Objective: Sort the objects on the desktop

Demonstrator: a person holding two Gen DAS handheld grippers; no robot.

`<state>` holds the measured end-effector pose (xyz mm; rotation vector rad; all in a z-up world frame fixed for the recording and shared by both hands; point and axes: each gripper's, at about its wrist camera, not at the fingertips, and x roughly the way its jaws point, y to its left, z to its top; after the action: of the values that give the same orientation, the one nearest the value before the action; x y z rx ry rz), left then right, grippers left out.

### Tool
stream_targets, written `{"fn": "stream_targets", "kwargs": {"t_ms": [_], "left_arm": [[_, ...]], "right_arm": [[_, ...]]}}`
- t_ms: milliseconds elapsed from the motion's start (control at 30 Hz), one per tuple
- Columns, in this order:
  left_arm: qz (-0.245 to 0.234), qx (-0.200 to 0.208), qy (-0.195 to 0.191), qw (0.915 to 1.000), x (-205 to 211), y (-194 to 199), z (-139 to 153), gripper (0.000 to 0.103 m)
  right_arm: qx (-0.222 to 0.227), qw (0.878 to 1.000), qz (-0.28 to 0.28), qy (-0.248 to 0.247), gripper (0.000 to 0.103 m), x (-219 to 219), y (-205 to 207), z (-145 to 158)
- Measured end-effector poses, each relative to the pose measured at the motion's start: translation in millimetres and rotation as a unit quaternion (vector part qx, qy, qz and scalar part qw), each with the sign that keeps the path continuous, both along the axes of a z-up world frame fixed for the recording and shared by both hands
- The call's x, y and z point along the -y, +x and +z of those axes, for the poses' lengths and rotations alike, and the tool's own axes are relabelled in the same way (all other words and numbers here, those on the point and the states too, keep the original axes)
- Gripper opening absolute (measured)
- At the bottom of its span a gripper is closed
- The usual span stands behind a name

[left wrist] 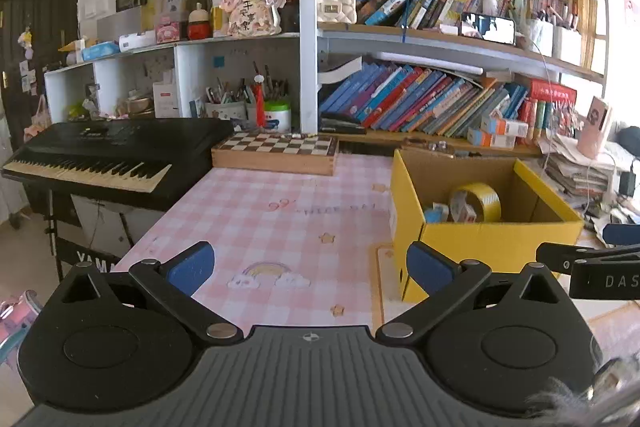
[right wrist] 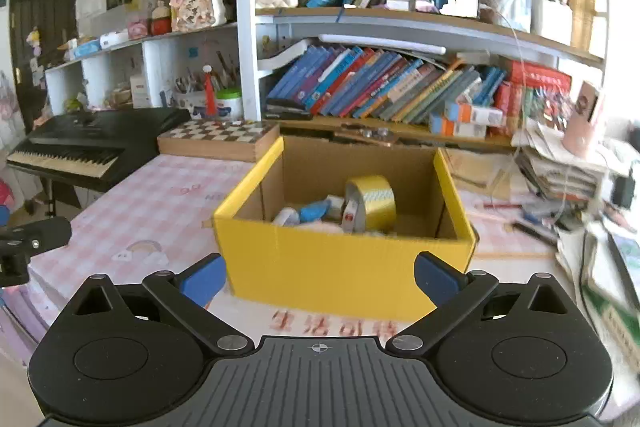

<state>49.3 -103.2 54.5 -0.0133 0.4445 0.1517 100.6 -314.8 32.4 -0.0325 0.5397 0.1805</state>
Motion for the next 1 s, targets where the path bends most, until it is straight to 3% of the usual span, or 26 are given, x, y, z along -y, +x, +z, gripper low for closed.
{"fn": "stream_targets", "kwargs": {"t_ms": [200,533,1000], "left_arm": [[-0.008,-0.023,0.021,0.9995,-1,-20,-12,0.103],[-0.024,-0.046,0.014,0.9986,-16,-53,-26,0.103],[-0.035,-0.061,-0.013,0.9975,-39,-72,-33,0.103]], "right_arm": [[-0.035,0.999,-0.03,-0.004,0.102,-14,-26,-15],[-0.044,0.998,-0.037,-0.008,0.102,-37,-70,-22],[-0.066,0.997,-0.035,-0.008,0.102,-59,-88,-27]]}}
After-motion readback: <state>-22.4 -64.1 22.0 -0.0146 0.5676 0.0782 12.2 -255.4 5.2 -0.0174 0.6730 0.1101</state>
